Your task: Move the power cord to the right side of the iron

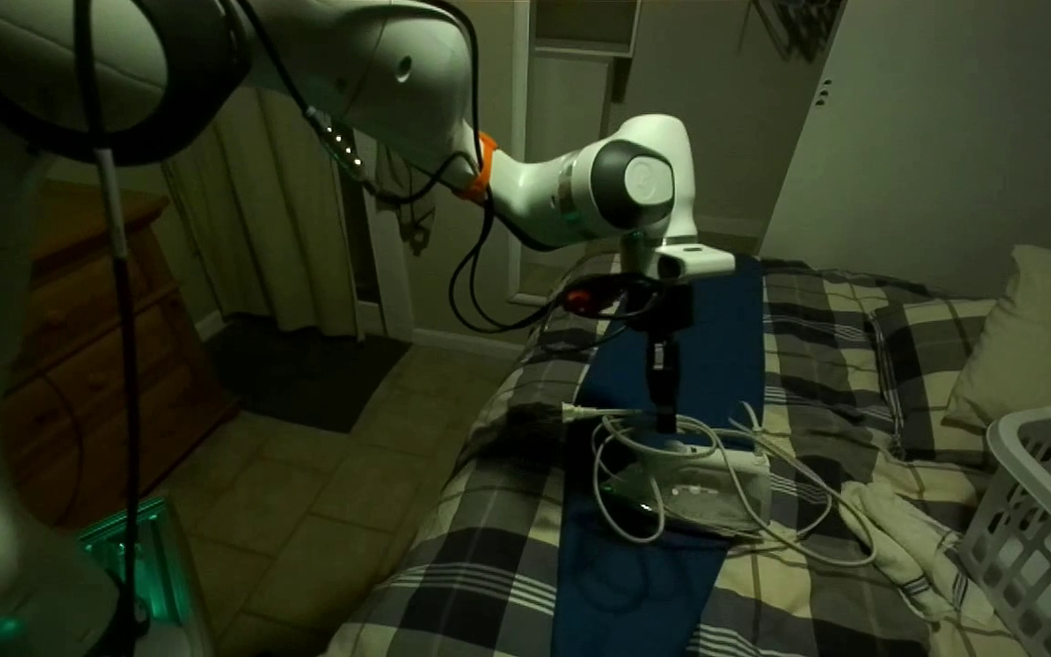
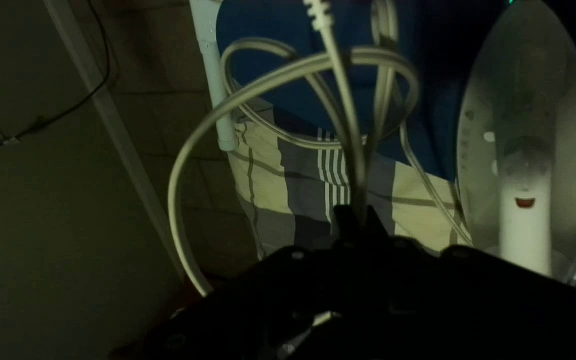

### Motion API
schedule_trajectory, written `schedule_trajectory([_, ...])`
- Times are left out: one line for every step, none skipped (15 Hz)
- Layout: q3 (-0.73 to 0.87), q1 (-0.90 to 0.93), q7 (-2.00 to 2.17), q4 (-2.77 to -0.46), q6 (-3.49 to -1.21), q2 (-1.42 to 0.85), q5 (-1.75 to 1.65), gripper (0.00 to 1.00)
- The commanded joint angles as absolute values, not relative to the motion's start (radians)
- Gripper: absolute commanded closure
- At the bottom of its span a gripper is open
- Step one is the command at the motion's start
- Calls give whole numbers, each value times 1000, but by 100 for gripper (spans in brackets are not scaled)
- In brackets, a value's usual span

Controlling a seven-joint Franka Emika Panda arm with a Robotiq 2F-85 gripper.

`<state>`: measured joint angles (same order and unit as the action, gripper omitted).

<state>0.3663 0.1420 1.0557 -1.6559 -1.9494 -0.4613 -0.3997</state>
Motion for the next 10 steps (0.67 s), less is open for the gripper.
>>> schedule_trajectory([329,92,1149,-1901,-2068,-341,-467,96])
schedule_trajectory([333,83,1180,-1954,-2106,-324,-487,96])
schedule_trajectory([337,77,1212,-2006,-2139,-308,-510,96])
schedule_trajectory([340,63,1238,-2042,-2180,-306,-529,96])
schedule_trajectory([344,51,1268,-2072,-2217,-305,-549,96])
schedule_trajectory([348,39,1300,-2097,-2260,-306,-567,95])
schedule_trajectory([355,30,1339,-2119,-2308,-305,-591,95])
schedule_trajectory([367,25,1385,-2136,-2357,-306,-628,95])
schedule_trajectory([374,17,1421,-2147,-2398,-309,-657,95])
schedule_trajectory([379,9,1455,-2153,-2447,-311,-684,95])
